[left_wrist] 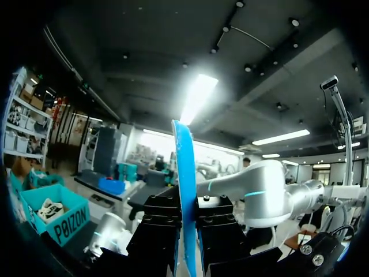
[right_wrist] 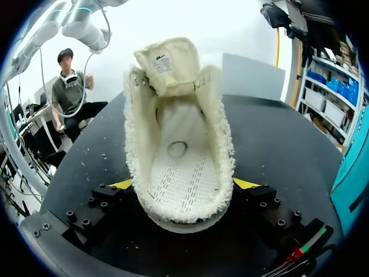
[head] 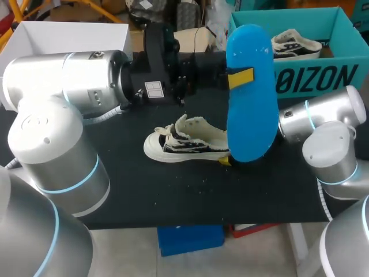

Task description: Take the shoe out of the shoebox, open the shoe tongue, remove and reinsert the insole, then place the shoe into the shoebox

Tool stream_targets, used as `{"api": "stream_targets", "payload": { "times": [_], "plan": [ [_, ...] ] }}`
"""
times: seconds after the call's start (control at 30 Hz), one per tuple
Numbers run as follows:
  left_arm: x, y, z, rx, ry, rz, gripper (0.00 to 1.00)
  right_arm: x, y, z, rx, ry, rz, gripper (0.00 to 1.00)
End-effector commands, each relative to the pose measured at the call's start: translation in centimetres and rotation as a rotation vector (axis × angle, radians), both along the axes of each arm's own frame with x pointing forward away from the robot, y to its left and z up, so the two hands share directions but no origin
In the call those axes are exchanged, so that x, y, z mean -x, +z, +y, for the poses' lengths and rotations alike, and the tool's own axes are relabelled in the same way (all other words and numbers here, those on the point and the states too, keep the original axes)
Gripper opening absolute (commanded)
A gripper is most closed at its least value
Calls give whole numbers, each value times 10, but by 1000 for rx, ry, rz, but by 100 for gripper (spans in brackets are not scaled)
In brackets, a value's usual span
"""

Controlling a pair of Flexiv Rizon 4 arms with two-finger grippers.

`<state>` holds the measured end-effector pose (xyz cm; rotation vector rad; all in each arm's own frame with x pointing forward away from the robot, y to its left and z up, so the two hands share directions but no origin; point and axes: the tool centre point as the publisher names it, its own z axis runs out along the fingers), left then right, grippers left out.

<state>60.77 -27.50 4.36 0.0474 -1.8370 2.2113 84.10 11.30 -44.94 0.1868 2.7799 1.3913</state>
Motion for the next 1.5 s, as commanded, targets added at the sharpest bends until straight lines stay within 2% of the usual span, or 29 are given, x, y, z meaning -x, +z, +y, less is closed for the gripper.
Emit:
{"api": "stream_targets", "payload": {
  "times": [0.03, 0.2, 0.37, 0.7, 1.1, 1.33, 1.5],
  "plan": [
    [1, -1, -1, 0, 4, 0, 0, -8, 6, -2, 205, 33, 88, 100],
    [1, -1, -1, 0, 4, 0, 0, -7, 4, -13, 327, 36, 139, 100],
    [1, -1, -1, 0, 4, 0, 0, -2, 1, -21, 403, 8, 168, 100],
    [1, -1, -1, 0, 4, 0, 0, 3, 8, -30, 530, -43, 148, 100],
    [1, -1, -1, 0, 4, 0, 0, -14, 23, -25, 645, 30, 134, 100],
    [1, -1, -1, 0, 4, 0, 0, -18, 28, -20, 765, 39, 113, 100],
    [1, -1, -1, 0, 4, 0, 0, -17, 26, -14, 798, 37, 103, 100]
  ]
}}
